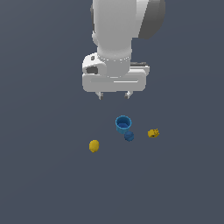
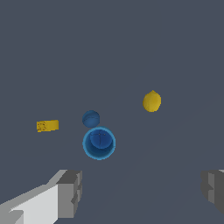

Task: Pick up a designated object from a clutter of objects.

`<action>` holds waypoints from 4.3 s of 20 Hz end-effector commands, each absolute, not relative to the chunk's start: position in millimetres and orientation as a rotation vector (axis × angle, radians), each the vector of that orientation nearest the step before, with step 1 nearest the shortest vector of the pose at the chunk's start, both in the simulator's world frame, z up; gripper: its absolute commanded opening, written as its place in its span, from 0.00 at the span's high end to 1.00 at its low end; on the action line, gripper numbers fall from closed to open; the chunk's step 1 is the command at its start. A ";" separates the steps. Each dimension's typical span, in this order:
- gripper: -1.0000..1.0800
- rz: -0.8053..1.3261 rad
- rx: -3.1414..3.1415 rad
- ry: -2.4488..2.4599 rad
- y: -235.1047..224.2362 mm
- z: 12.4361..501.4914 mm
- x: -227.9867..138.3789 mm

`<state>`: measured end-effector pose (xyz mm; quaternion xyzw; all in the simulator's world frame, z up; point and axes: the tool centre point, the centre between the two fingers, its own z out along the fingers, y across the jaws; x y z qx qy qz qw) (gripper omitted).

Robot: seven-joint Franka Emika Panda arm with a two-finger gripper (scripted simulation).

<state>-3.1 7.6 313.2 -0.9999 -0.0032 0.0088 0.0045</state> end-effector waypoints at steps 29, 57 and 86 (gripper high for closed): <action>0.04 0.044 -3.108 0.172 46.9 287.1 9.0; 0.04 0.145 -2.842 1.197 159.5 169.5 12.5; 0.04 0.022 -2.350 2.084 232.1 77.7 -5.8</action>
